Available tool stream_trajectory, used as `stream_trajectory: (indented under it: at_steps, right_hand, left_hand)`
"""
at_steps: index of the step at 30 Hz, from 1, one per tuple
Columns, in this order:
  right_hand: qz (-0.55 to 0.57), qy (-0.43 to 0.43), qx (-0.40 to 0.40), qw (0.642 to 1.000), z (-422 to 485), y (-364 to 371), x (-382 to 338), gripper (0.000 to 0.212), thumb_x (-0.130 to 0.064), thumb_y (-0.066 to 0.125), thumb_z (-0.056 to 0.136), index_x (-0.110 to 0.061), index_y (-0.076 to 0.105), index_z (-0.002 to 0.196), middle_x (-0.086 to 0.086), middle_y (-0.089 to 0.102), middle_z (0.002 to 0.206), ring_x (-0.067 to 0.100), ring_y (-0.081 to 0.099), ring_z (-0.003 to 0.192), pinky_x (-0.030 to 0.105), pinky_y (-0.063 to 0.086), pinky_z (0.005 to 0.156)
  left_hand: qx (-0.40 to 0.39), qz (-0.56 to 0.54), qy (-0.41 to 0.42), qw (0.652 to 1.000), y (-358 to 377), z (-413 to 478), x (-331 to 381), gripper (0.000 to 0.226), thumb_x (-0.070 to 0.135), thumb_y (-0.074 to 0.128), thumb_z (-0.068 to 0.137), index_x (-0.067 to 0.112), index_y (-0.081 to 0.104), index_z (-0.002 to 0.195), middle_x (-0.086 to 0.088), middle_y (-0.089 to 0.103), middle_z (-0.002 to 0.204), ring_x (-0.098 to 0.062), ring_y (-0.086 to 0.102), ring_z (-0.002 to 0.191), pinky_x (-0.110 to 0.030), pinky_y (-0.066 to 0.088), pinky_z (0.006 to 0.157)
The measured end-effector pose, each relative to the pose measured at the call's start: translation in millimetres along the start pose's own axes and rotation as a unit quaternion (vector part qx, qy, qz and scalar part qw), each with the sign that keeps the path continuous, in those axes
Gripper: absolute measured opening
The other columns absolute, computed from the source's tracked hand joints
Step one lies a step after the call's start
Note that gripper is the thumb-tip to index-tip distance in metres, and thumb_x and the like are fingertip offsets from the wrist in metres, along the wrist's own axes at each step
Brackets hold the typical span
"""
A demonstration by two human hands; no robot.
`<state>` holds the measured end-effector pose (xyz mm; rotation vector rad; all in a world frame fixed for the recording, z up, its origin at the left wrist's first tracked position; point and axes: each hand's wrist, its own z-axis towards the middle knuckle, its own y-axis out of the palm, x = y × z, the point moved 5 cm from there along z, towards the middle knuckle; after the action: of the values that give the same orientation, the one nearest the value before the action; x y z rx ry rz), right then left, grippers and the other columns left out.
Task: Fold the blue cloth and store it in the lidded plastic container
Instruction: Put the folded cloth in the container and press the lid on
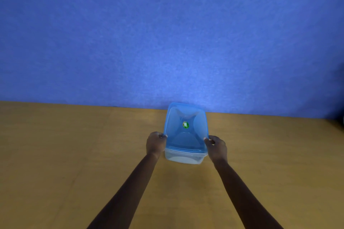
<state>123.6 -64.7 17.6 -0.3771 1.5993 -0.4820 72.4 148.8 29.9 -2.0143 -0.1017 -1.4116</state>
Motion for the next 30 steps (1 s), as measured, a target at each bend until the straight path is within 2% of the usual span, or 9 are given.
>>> stream_trajectory:
  at_steps: [5, 10, 14, 17, 19, 21, 23, 25, 30]
  right_hand:
    - [0.019, 0.010, -0.005, 1.000, -3, -1, 1, 0.028, -0.017, 0.051, 0.091, 0.003, 0.065, 0.106, 0.019, 0.065, 0.094, 0.028, 0.055, 0.087, 0.026, 0.035, 0.064]
    - [0.026, 0.032, -0.002, 0.999, -4, 0, 1, 0.033, -0.020, 0.050, 0.092, 0.003, 0.063, 0.112, 0.021, 0.066, 0.109, 0.031, 0.058, 0.099, 0.026, 0.035, 0.074]
    - [0.030, 0.072, -0.012, 0.997, -3, 1, 8, 0.037, -0.025, 0.052, 0.091, 0.003, 0.063, 0.113, 0.020, 0.066, 0.110, 0.033, 0.060, 0.102, 0.029, 0.040, 0.078]
    - [0.033, 0.070, -0.023, 0.997, -6, 0, 10, 0.031, -0.026, 0.052, 0.091, 0.000, 0.067, 0.086, 0.012, 0.059, 0.084, 0.024, 0.053, 0.079, 0.026, 0.037, 0.061]
    - [0.041, 0.075, -0.016, 0.996, -8, -1, 12, 0.031, -0.024, 0.053, 0.091, -0.012, 0.056, 0.062, 0.012, 0.055, 0.078, 0.022, 0.049, 0.074, 0.027, 0.035, 0.055]
    - [0.049, 0.078, -0.014, 0.996, -8, 0, 13, 0.031, -0.025, 0.055, 0.090, -0.013, 0.056, 0.062, 0.012, 0.056, 0.077, 0.022, 0.051, 0.073, 0.028, 0.039, 0.062]
    - [0.054, 0.089, -0.016, 0.994, -8, 0, 13, 0.028, -0.028, 0.057, 0.089, -0.003, 0.066, 0.080, 0.012, 0.059, 0.081, 0.024, 0.055, 0.077, 0.036, 0.050, 0.072]
    - [0.065, 0.114, -0.030, 0.991, -6, 0, 17, 0.030, -0.029, 0.058, 0.087, 0.000, 0.065, 0.087, 0.012, 0.060, 0.079, 0.025, 0.057, 0.075, 0.043, 0.054, 0.078]
    - [0.121, 0.186, -0.148, 0.964, -4, -6, 17, 0.026, -0.020, 0.057, 0.090, -0.003, 0.054, 0.071, 0.016, 0.058, 0.076, 0.020, 0.055, 0.061, 0.029, 0.050, 0.054]
  left_hand:
    - [0.004, -0.033, -0.010, 0.999, 3, 2, -9, 0.022, 0.011, 0.059, 0.083, 0.012, 0.057, 0.061, -0.014, 0.052, 0.067, -0.021, 0.050, 0.066, -0.050, 0.054, 0.074]
    - [0.008, -0.063, -0.040, 0.997, 4, 5, -13, 0.020, 0.012, 0.061, 0.084, -0.004, 0.069, 0.092, -0.019, 0.067, 0.090, -0.030, 0.065, 0.083, -0.029, 0.048, 0.072]
    - [-0.037, -0.107, -0.096, 0.989, 10, 7, -22, 0.010, 0.008, 0.058, 0.086, 0.003, 0.062, 0.079, -0.014, 0.060, 0.092, -0.026, 0.059, 0.071, -0.016, 0.048, 0.037]
    - [-0.051, -0.141, -0.115, 0.982, 13, 8, -26, 0.021, 0.009, 0.058, 0.086, -0.006, 0.063, 0.100, -0.017, 0.060, 0.095, -0.028, 0.058, 0.083, -0.013, 0.045, 0.031]
    - [-0.055, -0.148, -0.119, 0.980, 14, 7, -25, 0.025, 0.009, 0.057, 0.087, -0.009, 0.062, 0.104, -0.016, 0.059, 0.093, -0.029, 0.057, 0.084, -0.012, 0.045, 0.031]
    - [-0.061, -0.145, -0.116, 0.981, 15, 9, -26, 0.023, 0.009, 0.056, 0.088, -0.009, 0.062, 0.101, -0.016, 0.057, 0.091, -0.028, 0.056, 0.084, -0.012, 0.045, 0.031]
    - [-0.069, -0.139, -0.115, 0.981, 16, 11, -26, 0.012, 0.009, 0.055, 0.088, -0.001, 0.060, 0.084, -0.017, 0.056, 0.092, -0.028, 0.055, 0.083, -0.013, 0.045, 0.032]
    - [-0.079, -0.135, -0.121, 0.980, 17, 13, -27, 0.021, 0.008, 0.055, 0.089, 0.005, 0.052, 0.069, -0.018, 0.056, 0.091, -0.028, 0.056, 0.079, -0.014, 0.046, 0.032]
    - [-0.193, -0.123, -0.186, 0.956, 12, 4, -27, 0.016, 0.009, 0.049, 0.093, 0.003, 0.052, 0.079, -0.009, 0.054, 0.073, -0.017, 0.053, 0.061, -0.022, 0.051, 0.045]
